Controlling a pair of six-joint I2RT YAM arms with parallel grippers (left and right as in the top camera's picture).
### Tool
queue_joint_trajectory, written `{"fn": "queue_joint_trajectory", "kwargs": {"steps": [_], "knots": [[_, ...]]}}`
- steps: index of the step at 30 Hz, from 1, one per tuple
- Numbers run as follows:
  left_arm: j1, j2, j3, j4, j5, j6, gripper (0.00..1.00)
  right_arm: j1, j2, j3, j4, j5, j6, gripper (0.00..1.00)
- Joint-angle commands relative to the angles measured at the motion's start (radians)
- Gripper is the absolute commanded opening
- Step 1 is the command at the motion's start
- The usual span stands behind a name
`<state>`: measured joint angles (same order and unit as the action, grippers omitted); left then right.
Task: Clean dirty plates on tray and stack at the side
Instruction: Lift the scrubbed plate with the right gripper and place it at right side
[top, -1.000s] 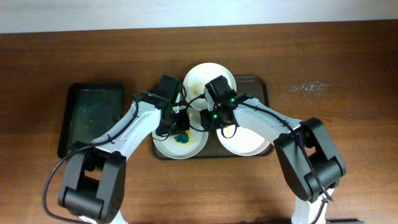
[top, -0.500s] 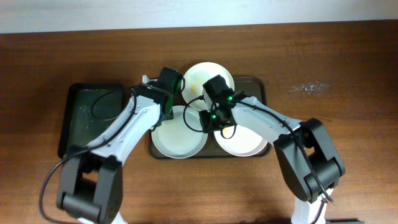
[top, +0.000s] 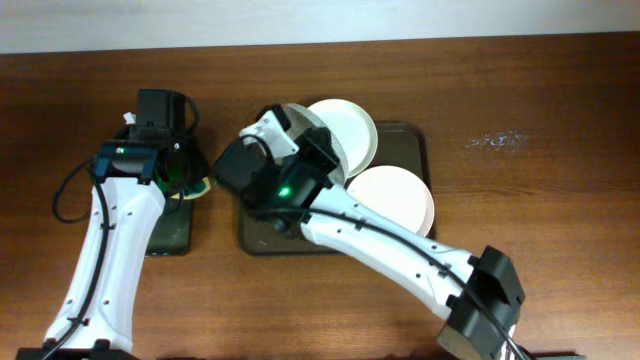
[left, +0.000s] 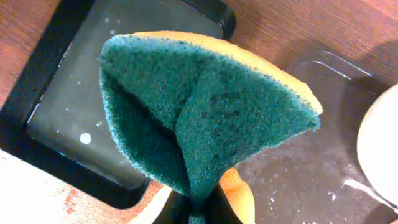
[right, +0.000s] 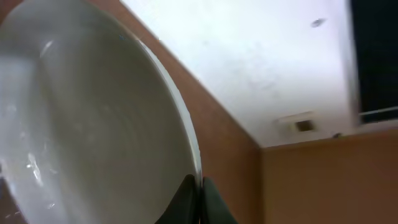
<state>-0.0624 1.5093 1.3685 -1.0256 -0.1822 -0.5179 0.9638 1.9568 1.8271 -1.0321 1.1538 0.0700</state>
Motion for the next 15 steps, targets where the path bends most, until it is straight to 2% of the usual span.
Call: {"fn": "queue_joint_trajectory", "kwargs": {"steps": [1, 3, 4, 5, 7, 8, 9, 10, 11, 12, 13, 14, 15], "knots": [[0.079, 0.002, 0.005, -0.006, 0.004, -0.005, 0.0, 0.007, -0.026, 0.024, -0.005, 0.113, -0.011, 0.04], [0.126, 0.002, 0.005, -0.016, 0.004, -0.005, 0.0, 0.005, -0.026, 0.024, -0.002, 0.099, -0.005, 0.04], [0.138, 0.002, 0.005, -0.016, 0.003, -0.005, 0.0, -0.003, -0.026, 0.024, 0.012, 0.032, 0.027, 0.04], [0.164, 0.002, 0.005, -0.016, 0.003, -0.005, 0.0, -0.033, -0.022, 0.024, 0.022, -0.15, 0.043, 0.04], [0.182, 0.002, 0.005, -0.017, 0.004, -0.005, 0.0, -0.09, -0.013, 0.023, -0.011, -0.534, -0.126, 0.04], [0.182, 0.002, 0.005, -0.019, 0.004, -0.005, 0.0, -0.102, -0.018, 0.025, -0.01, -0.512, -0.119, 0.04], [0.182, 0.002, 0.005, -0.024, 0.003, -0.005, 0.0, -0.1, -0.04, 0.034, 0.032, -0.361, -0.024, 0.04], [0.182, 0.002, 0.005, -0.024, 0.003, -0.005, 0.0, -0.095, -0.058, 0.038, 0.081, -0.296, 0.008, 0.04], [0.182, 0.002, 0.005, -0.024, 0.003, -0.005, 0.0, -0.095, -0.055, 0.035, 0.096, -0.4, -0.098, 0.04], [0.182, 0.002, 0.005, -0.024, 0.003, -0.005, 0.0, -0.1, -0.037, 0.019, 0.052, -0.638, -0.272, 0.04], [0.182, 0.002, 0.005, -0.024, 0.003, -0.005, 0.0, -0.105, -0.019, 0.005, 0.001, -0.821, -0.362, 0.04], [0.182, 0.002, 0.005, -0.024, 0.003, -0.005, 0.0, -0.114, 0.001, -0.011, -0.028, -0.921, -0.409, 0.04], [0.182, 0.002, 0.005, -0.025, 0.003, -0.005, 0.0, -0.145, 0.013, -0.021, -0.015, -0.929, -0.259, 0.04]]}}
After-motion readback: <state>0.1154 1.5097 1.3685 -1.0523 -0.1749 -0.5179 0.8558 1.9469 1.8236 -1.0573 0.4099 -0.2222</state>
